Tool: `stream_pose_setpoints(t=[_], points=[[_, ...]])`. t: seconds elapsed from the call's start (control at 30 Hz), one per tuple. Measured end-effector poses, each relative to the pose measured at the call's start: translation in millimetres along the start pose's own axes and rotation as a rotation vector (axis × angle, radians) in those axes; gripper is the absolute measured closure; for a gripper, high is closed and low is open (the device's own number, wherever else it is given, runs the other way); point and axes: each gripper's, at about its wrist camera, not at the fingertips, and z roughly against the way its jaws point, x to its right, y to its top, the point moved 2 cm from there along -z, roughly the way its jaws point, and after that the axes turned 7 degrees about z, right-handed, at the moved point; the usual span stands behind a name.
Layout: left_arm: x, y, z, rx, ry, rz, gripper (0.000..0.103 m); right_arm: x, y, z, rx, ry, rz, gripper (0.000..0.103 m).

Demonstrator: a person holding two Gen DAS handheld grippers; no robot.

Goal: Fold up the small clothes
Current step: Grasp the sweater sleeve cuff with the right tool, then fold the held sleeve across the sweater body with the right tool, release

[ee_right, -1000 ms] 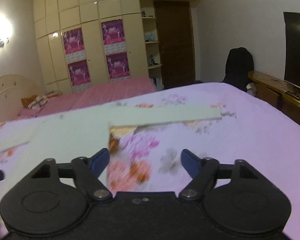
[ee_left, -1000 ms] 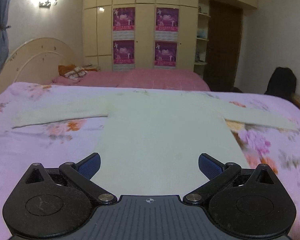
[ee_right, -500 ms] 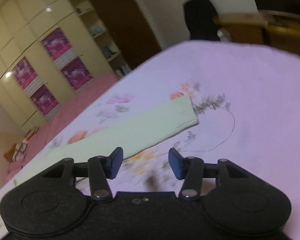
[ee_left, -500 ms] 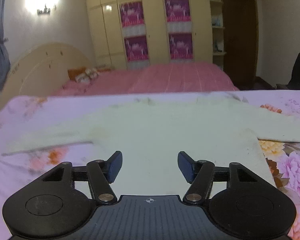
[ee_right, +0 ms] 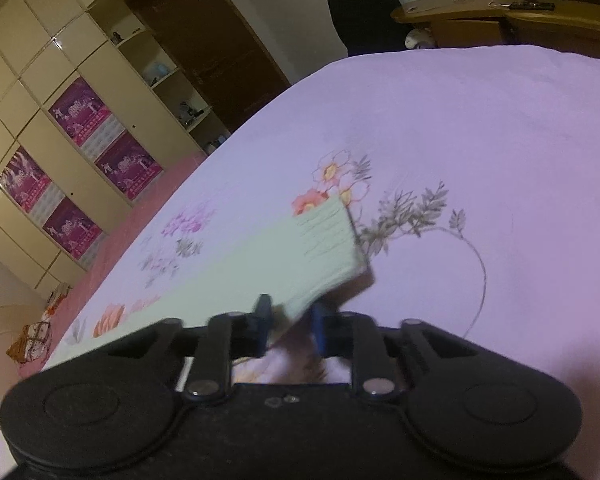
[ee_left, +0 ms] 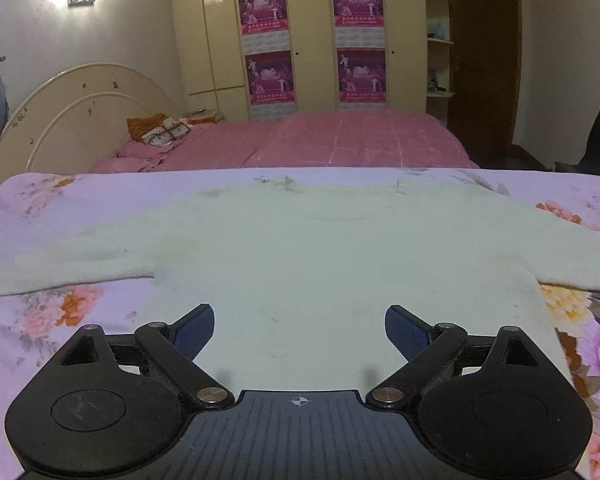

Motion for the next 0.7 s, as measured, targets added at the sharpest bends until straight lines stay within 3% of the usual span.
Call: stream_pose_setpoints(t=[0.13,0.27,0.47,0.7], points=[[-19,5,-4,-0.017,0.003,0.031,0.010,-11,9,3,0.013,-0.009,0.071,0.098],[-43,7,-13,-0.075,-0.033,0.047,0.010,-49,10,6,0.029,0.030,0.189,0.098],[-73,8,-25,-0.089,-0.078,0.039,0.010,-149,-15,8,0.010,0.160,0.397,0.098],[-108,21,-52,-0.100,-0.139,0.018,0.010,-276,-82,2,-0.064,0.293,0.557,0.098]])
